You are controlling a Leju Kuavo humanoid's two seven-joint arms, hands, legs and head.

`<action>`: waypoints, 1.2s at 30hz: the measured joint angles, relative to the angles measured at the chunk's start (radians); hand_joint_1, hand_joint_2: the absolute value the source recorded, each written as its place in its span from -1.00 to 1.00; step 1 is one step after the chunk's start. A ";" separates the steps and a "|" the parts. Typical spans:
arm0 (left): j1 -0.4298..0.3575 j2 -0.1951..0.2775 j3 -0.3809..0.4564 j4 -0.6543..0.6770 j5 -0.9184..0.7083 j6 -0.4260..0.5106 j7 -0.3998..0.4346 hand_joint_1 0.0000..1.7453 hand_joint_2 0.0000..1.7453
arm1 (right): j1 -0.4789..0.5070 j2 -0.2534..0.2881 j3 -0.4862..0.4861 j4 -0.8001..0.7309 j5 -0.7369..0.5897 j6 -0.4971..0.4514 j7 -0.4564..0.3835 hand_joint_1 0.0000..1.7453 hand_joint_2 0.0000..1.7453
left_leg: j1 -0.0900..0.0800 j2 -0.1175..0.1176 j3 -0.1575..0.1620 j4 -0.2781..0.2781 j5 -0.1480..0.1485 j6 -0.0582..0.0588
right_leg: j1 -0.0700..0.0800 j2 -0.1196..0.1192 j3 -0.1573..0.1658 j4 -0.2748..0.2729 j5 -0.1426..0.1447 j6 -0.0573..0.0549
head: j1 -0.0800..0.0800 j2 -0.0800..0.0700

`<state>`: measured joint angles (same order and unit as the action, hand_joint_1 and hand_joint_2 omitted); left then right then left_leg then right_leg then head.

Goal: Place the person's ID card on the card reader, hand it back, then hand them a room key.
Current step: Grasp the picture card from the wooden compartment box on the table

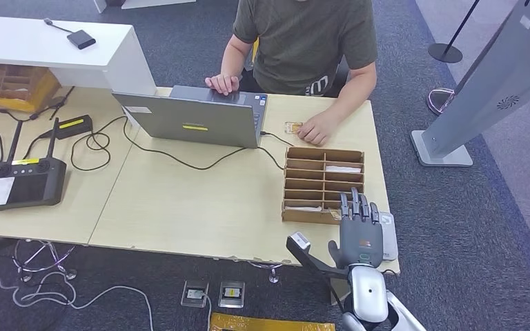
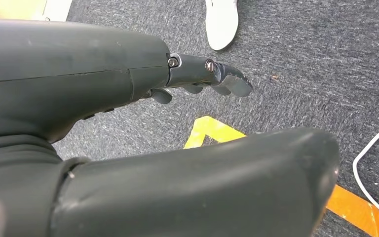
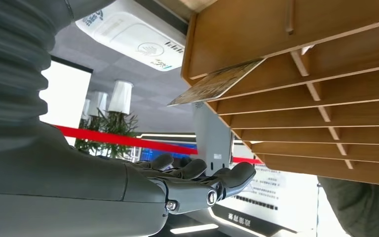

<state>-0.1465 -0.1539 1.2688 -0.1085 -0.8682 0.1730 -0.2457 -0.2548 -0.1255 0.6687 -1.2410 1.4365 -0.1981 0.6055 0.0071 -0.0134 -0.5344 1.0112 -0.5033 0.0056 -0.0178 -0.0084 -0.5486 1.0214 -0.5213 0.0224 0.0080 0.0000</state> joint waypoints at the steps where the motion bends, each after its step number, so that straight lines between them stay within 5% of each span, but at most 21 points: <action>1: 0.000 0.000 0.000 0.000 0.001 0.001 0.000 -1.00 -1.00 | -0.001 0.002 0.000 0.002 -0.005 -0.001 -0.007 -1.00 1.00 | 0.000 0.000 0.000 0.000 0.000 0.000 | 0.000 0.000 0.000 0.000 0.000 0.000 | 0.000 0.000; 32: 0.000 0.002 0.000 0.000 -0.008 0.005 0.000 -1.00 -1.00 | -0.038 0.030 0.004 0.076 -0.085 -0.030 -0.005 -0.98 1.00 | 0.000 0.000 0.000 0.000 0.000 0.000 | 0.000 0.000 0.000 0.000 0.000 0.000 | 0.000 0.000; 36: 0.000 0.002 0.000 0.000 -0.010 0.005 0.000 -1.00 -1.00 | -0.038 0.029 0.004 0.078 -0.084 -0.035 0.009 0.96 1.00 | 0.000 0.000 0.000 0.000 0.000 0.000 | 0.000 0.000 0.000 0.000 0.000 0.000 | 0.000 0.000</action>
<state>-0.1464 -0.1518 1.2692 -0.1087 -0.8782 0.1778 -0.2457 -0.2933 -0.0967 0.6725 -1.1633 1.3522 -0.2333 0.6144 0.0071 -0.0134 -0.5346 1.0112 -0.5033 0.0056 -0.0178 -0.0085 -0.5487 1.0214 -0.5213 0.0224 0.0080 0.0000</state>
